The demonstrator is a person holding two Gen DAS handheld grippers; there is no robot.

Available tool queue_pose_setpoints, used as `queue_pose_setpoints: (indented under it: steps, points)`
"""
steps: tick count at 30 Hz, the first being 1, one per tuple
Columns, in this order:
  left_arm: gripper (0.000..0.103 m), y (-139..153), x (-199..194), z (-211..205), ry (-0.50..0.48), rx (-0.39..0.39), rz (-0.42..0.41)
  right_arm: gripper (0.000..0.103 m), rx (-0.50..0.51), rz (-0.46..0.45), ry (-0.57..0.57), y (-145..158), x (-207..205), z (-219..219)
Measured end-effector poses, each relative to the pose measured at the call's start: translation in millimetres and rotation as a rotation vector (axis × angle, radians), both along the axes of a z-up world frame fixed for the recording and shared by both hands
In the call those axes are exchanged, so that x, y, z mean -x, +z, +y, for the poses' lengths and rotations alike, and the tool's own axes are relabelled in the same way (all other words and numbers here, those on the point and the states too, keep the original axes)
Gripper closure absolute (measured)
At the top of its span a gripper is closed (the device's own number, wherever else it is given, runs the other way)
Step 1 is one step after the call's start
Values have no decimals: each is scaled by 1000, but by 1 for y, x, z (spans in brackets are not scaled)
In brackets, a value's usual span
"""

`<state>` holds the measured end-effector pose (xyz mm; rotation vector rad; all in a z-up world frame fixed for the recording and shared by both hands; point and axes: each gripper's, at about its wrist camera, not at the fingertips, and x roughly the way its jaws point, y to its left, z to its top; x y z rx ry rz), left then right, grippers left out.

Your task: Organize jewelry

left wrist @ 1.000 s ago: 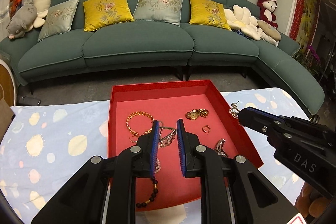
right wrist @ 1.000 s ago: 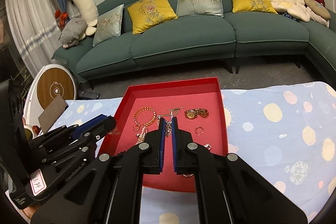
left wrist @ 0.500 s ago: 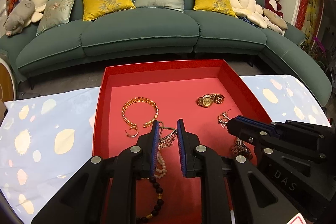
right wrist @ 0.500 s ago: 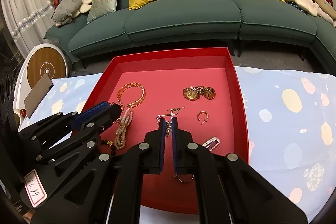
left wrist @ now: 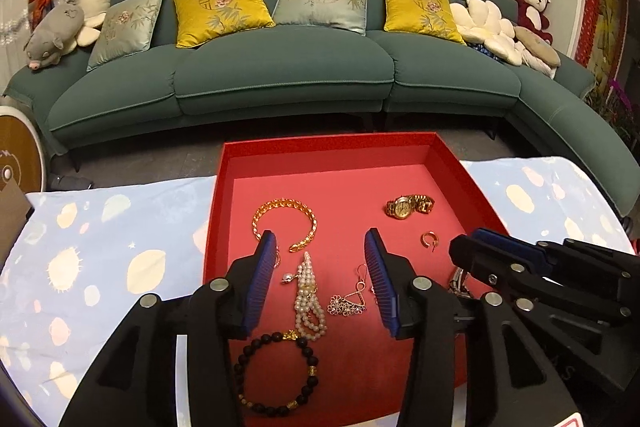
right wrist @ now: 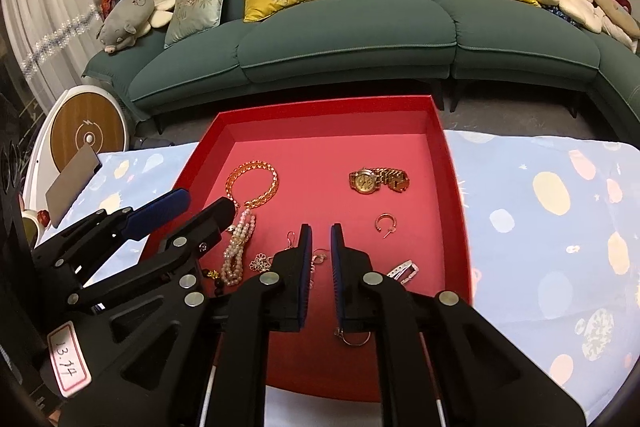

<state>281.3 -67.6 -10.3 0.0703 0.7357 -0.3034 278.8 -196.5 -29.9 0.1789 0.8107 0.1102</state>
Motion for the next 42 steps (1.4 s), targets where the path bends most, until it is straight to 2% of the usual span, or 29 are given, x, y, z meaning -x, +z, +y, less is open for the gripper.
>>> queue_pose_setpoints:
  steps: [2, 3, 7, 8, 10, 12, 16, 20, 25, 28, 37, 42]
  points:
    - [56, 19, 6, 7, 9, 40, -10, 73, -3, -38, -10, 17, 12, -4]
    - [55, 29, 10, 10, 22, 57, -22, 70, -10, -61, -17, 26, 19, -7]
    - [49, 73, 38, 25, 62, 103, -85, 68, -72, -147, -68, 66, 50, -20]
    - [49, 82, 46, 30, 67, 105, -103, 63, -92, -169, -83, 74, 59, -24]
    - [47, 94, 67, 39, 80, 93, -138, 58, -104, -187, -101, 84, 77, -29]
    - [46, 98, 87, 47, 99, 76, -159, 58, -99, -200, -116, 89, 94, -32]
    - [46, 91, 120, 60, 99, 61, -133, 57, -105, -177, -113, 86, 126, -40]
    - [46, 76, 142, 69, 102, 50, -72, 57, -102, -167, -119, 83, 151, -45]
    - [46, 65, 162, 67, 103, 26, -60, 57, -36, -178, -111, 82, 175, -37]
    - [46, 59, 168, 63, 95, 21, -50, 51, -21, -183, -105, 79, 187, -30]
    - [46, 49, 172, 57, 83, 13, -31, 51, 41, -153, -65, 63, 194, -13]
    - [46, 42, 165, 56, 95, 4, -8, 51, 34, -129, -77, 54, 188, -15]
